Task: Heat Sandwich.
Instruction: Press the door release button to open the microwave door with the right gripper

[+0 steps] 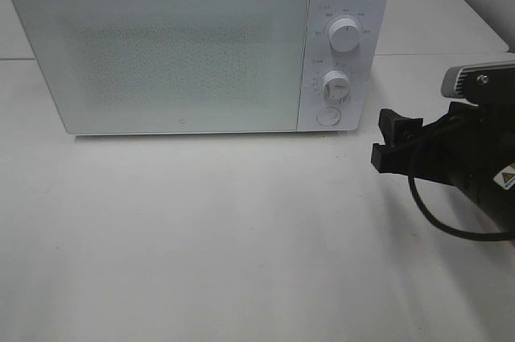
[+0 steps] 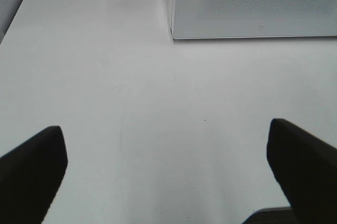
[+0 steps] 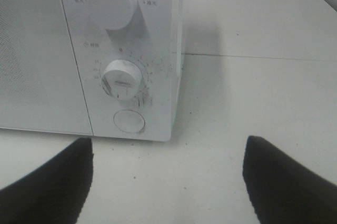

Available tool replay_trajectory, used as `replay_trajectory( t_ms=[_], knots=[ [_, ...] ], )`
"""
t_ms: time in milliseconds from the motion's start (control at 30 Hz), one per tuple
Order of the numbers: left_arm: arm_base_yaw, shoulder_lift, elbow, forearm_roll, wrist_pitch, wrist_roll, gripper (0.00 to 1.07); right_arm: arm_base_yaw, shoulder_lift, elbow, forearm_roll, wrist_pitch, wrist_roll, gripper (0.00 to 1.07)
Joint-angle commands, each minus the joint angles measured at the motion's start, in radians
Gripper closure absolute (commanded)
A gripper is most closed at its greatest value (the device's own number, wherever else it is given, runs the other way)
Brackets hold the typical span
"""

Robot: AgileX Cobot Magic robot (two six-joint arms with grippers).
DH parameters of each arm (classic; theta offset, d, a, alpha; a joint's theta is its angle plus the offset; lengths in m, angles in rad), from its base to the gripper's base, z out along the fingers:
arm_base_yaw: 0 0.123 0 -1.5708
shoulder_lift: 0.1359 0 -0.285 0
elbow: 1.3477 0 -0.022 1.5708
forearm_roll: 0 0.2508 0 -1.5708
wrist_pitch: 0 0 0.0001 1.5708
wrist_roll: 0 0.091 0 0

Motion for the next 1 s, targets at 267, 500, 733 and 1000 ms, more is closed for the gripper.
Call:
replay_trajectory(
  t_ms=[267,500,733,1000],
  knots=[
    [0.003,-0.026,0.000,-0.006,-0.009,0.000,0.09,0.155,0.146,-0.022,0.188,-0.087,-0.014,0.31],
    [0.003,-0.026,0.000,-0.006,-0.009,0.000,0.09,0.189,0.197,-0.073,0.210,-0.083,-0.030,0.31],
    [0.003,-0.026,0.000,-0.006,-0.009,0.000,0.09,0.189,0.203,-0.077,0.208,-0.081,-0.020,0.31],
    [0.003,-0.026,0.000,-0.006,-0.009,0.000,0.09,0.189,0.203,-0.077,0.208,-0.081,0.245,0.32]
  ],
)
